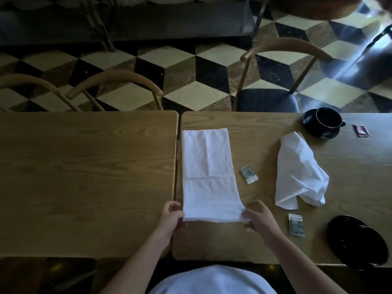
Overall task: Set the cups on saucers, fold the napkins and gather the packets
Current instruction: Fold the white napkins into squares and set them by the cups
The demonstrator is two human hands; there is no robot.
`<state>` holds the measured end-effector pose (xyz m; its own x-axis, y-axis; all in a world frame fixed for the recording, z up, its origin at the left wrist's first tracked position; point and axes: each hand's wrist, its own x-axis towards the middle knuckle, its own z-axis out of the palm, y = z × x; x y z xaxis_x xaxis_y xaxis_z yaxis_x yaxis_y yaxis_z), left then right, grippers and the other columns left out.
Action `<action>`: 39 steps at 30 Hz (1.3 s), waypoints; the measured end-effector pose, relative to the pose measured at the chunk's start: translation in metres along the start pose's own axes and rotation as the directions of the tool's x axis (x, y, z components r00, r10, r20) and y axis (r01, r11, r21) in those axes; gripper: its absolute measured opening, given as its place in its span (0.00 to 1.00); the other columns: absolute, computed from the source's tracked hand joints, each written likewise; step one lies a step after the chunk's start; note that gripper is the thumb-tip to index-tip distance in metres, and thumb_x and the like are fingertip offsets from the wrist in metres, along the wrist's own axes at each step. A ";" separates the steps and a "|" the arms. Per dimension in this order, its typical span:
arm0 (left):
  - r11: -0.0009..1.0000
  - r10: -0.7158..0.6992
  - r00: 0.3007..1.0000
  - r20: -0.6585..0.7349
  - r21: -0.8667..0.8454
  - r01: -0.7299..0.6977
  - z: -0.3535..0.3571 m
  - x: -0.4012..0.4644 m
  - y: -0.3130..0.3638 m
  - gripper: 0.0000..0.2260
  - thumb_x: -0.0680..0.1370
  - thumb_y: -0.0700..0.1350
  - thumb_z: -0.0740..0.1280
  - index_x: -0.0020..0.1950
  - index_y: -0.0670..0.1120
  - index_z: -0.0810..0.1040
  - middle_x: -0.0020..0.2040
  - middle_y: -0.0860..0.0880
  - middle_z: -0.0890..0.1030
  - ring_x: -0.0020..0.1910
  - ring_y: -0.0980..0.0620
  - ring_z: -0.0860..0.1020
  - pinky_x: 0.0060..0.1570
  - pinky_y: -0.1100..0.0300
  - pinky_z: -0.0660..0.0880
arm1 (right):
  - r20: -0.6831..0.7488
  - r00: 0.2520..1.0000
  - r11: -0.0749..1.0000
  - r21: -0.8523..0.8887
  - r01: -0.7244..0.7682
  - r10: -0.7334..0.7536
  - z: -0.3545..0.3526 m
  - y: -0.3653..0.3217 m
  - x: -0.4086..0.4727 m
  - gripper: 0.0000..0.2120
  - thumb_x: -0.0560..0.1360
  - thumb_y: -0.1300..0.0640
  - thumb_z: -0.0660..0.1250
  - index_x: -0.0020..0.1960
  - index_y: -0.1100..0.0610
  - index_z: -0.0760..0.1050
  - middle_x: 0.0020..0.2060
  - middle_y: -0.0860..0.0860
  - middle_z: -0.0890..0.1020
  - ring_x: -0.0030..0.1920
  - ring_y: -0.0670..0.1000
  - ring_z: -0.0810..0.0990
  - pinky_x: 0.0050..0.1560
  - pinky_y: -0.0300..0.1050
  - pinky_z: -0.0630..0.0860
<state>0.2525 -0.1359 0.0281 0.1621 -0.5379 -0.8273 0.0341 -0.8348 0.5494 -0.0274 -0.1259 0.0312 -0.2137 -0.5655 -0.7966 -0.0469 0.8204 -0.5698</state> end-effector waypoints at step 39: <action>0.625 0.672 0.741 -0.016 0.550 -0.555 0.089 0.143 0.143 0.05 0.73 0.40 0.65 0.46 0.44 0.79 0.40 0.45 0.80 0.38 0.48 0.78 0.40 0.55 0.76 | 0.172 0.833 0.650 -0.550 0.524 -0.525 0.061 -0.165 0.164 0.06 0.75 0.57 0.66 0.51 0.53 0.79 0.40 0.47 0.82 0.40 0.50 0.81 0.40 0.41 0.72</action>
<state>0.1930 -0.3421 -0.0220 0.1586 -0.9572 -0.2420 -0.6107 -0.2877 0.7377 0.0047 -0.3592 -0.0177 0.0145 -0.9167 -0.3992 -0.6793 0.2839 -0.6767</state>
